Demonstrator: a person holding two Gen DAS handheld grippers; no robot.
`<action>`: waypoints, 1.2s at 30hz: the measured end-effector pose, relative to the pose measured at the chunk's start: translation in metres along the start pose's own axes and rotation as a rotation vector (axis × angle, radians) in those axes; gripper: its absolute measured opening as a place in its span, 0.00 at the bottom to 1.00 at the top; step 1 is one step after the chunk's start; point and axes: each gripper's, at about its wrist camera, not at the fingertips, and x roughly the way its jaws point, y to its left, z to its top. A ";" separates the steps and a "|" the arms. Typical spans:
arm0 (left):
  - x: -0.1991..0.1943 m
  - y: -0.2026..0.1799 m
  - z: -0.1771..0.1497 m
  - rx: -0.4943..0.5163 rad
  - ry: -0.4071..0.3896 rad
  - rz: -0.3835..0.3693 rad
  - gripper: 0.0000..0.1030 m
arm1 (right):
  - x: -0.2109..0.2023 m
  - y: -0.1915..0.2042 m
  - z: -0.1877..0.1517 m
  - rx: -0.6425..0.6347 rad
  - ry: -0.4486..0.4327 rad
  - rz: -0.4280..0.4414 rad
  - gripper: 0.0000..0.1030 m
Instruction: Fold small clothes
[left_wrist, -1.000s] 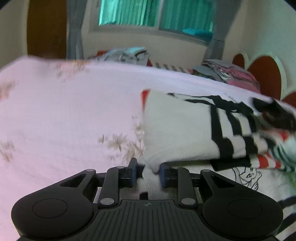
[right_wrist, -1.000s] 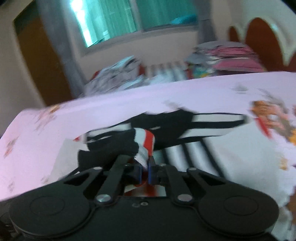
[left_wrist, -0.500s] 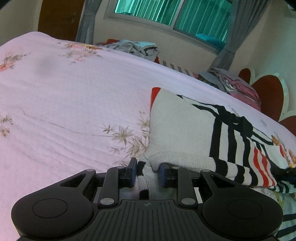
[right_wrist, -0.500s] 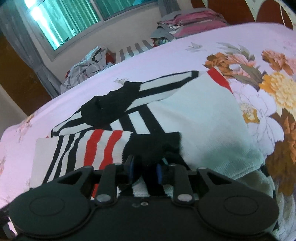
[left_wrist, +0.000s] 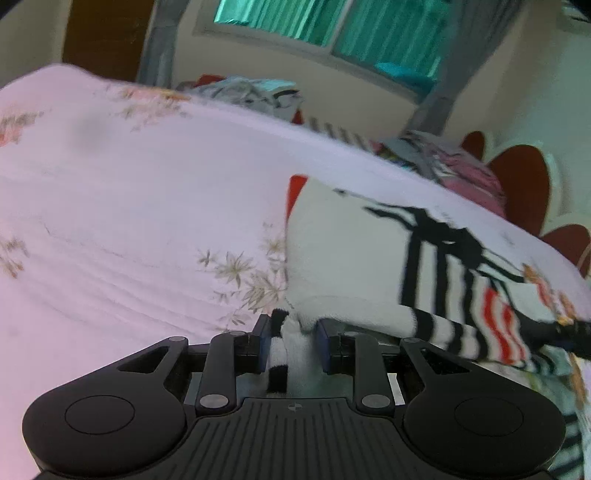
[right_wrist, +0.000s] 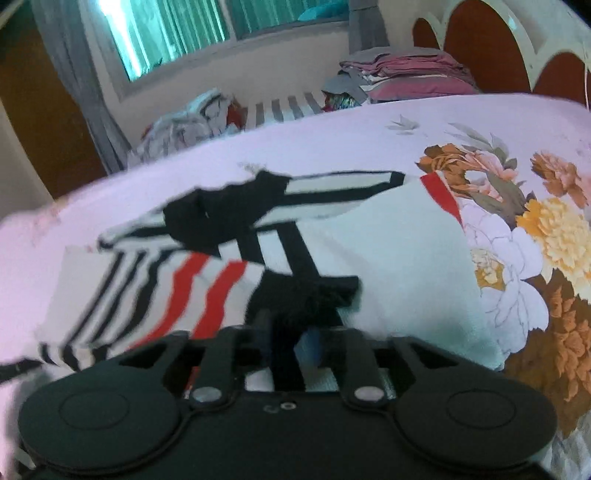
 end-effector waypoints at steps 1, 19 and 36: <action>-0.008 0.001 0.001 0.007 -0.005 -0.010 0.24 | -0.003 -0.003 0.001 0.009 -0.006 0.007 0.39; 0.082 -0.021 0.067 -0.056 0.042 -0.033 0.51 | 0.028 -0.018 0.009 0.095 0.025 -0.025 0.31; 0.124 -0.006 0.073 -0.097 -0.028 0.040 0.16 | 0.043 -0.004 0.009 -0.097 -0.026 -0.138 0.07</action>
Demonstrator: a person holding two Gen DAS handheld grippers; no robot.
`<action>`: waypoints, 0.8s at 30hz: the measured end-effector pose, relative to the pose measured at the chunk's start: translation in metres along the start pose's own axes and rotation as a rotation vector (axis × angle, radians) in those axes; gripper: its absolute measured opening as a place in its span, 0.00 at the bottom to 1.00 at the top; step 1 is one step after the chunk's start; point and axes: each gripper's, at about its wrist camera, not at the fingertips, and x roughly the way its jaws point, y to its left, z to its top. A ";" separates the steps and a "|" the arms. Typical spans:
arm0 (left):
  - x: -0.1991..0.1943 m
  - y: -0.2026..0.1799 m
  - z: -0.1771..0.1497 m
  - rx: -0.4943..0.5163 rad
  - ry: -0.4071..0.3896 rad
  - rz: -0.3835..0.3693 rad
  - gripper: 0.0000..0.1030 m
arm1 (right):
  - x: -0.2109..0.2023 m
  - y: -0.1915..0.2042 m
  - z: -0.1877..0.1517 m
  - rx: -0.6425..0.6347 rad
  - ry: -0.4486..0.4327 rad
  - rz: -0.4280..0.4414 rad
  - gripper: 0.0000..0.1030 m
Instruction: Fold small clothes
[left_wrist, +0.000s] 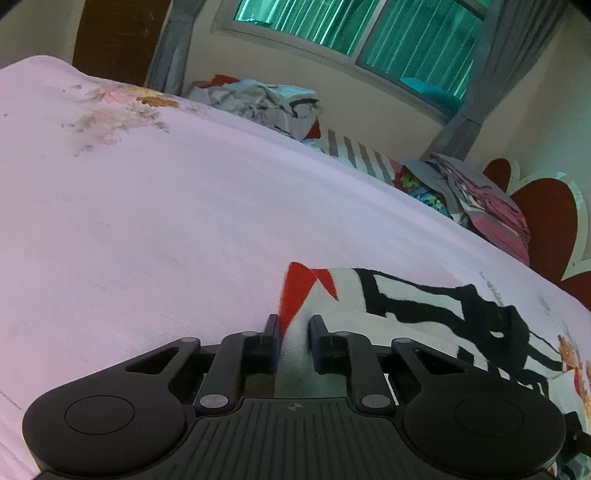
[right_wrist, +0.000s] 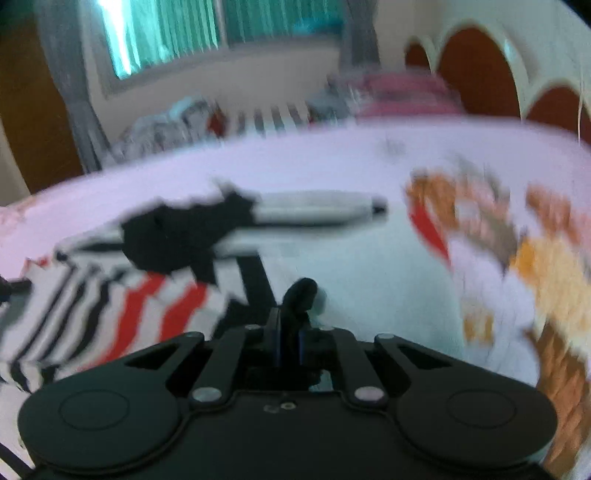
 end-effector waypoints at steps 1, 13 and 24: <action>0.000 0.001 0.000 -0.005 -0.007 0.006 0.16 | -0.002 0.003 0.000 -0.013 -0.004 -0.009 0.07; -0.063 -0.034 -0.007 0.106 -0.060 -0.063 0.16 | -0.032 0.017 0.019 0.000 -0.064 0.100 0.23; -0.082 -0.051 -0.080 0.190 0.044 -0.108 0.16 | -0.021 0.060 -0.012 -0.144 0.037 0.122 0.22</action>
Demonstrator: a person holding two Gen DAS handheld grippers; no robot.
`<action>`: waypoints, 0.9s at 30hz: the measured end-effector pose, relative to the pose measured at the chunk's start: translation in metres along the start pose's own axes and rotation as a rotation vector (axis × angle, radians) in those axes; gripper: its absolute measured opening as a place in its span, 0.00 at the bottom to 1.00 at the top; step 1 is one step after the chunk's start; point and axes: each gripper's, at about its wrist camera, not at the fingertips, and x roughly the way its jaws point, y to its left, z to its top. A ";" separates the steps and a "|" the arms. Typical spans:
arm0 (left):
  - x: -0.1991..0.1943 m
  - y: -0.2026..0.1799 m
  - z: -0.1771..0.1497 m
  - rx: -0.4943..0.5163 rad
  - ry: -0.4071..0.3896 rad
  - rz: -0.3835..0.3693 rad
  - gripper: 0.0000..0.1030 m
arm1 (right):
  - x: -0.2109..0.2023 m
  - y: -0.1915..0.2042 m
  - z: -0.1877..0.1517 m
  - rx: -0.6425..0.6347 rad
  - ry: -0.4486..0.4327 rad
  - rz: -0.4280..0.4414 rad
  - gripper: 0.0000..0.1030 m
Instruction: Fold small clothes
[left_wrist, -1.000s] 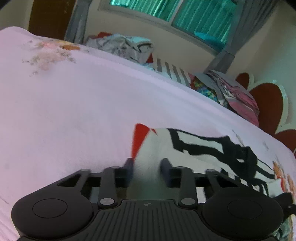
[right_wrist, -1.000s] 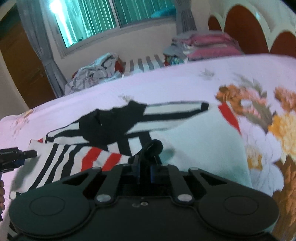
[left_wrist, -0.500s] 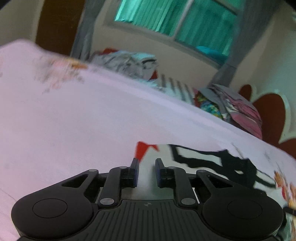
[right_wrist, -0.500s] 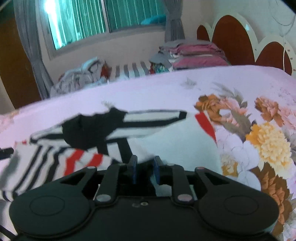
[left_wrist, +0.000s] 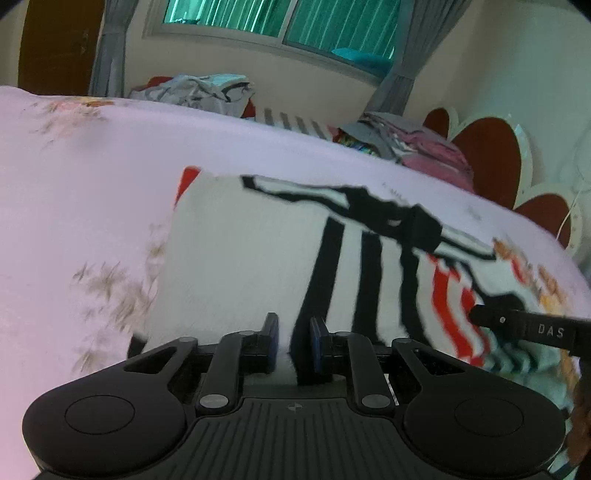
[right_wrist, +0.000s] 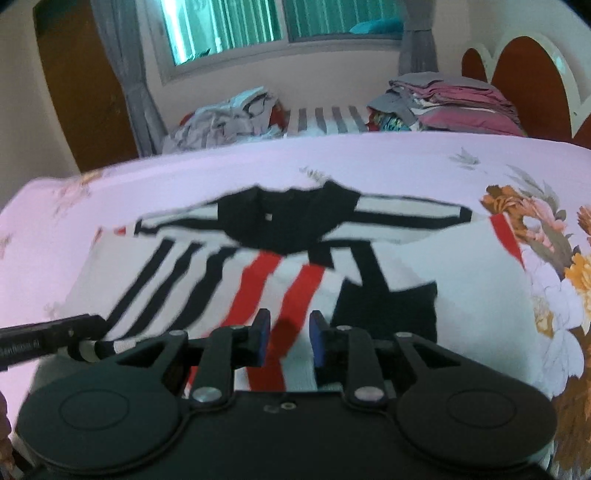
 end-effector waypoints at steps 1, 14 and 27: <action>-0.001 0.003 -0.003 0.003 -0.010 -0.001 0.16 | 0.004 -0.002 -0.004 -0.018 0.015 -0.020 0.22; 0.000 0.000 0.004 -0.041 0.026 0.021 0.16 | -0.007 -0.006 -0.006 -0.010 0.019 -0.042 0.25; -0.011 -0.040 0.007 -0.011 0.032 0.002 0.17 | -0.029 -0.004 -0.007 0.016 -0.002 -0.001 0.27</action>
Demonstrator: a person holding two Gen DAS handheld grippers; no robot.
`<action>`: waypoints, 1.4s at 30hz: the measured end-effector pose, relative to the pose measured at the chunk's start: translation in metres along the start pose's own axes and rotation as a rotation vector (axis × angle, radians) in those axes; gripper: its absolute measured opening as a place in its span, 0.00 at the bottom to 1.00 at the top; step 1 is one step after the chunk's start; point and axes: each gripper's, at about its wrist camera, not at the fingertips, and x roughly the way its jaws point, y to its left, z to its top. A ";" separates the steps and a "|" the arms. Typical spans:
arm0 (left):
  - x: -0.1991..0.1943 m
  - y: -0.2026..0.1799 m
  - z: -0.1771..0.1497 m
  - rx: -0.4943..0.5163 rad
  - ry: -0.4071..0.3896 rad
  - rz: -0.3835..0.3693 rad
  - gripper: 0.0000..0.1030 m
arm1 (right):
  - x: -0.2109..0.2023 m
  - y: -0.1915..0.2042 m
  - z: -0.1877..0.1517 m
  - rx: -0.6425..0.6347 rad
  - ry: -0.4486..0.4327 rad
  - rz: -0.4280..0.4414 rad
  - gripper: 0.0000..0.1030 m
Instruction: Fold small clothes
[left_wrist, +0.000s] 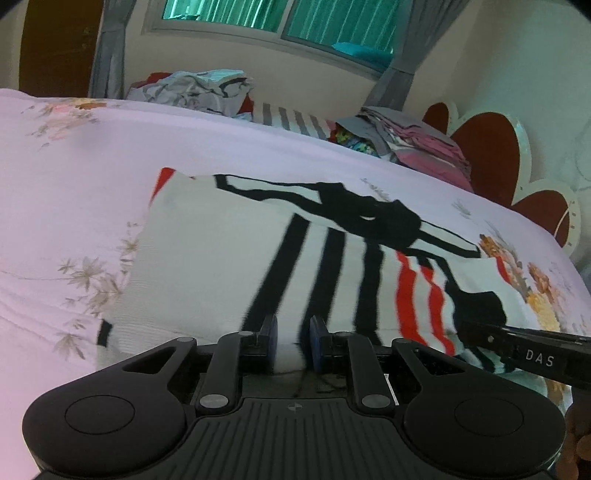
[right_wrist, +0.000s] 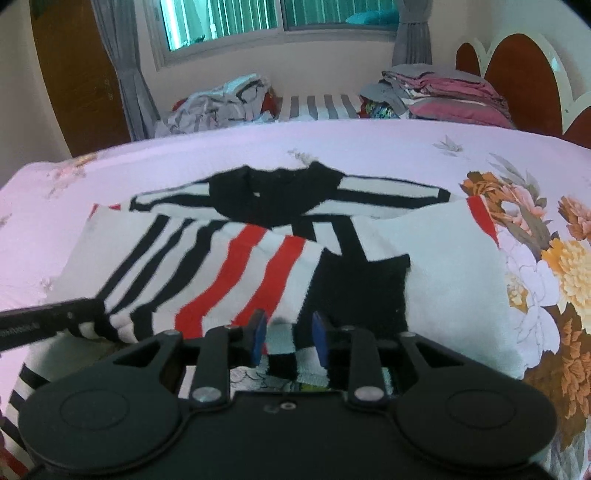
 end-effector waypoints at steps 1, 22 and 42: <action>0.000 -0.003 0.000 0.001 0.000 -0.003 0.17 | -0.001 0.001 0.000 -0.004 0.000 0.004 0.27; -0.018 -0.045 -0.035 0.106 0.051 -0.030 0.17 | -0.023 0.018 -0.032 -0.083 0.055 0.110 0.27; -0.090 -0.004 -0.091 0.146 0.070 0.094 0.17 | -0.081 -0.043 -0.094 -0.115 0.078 0.061 0.30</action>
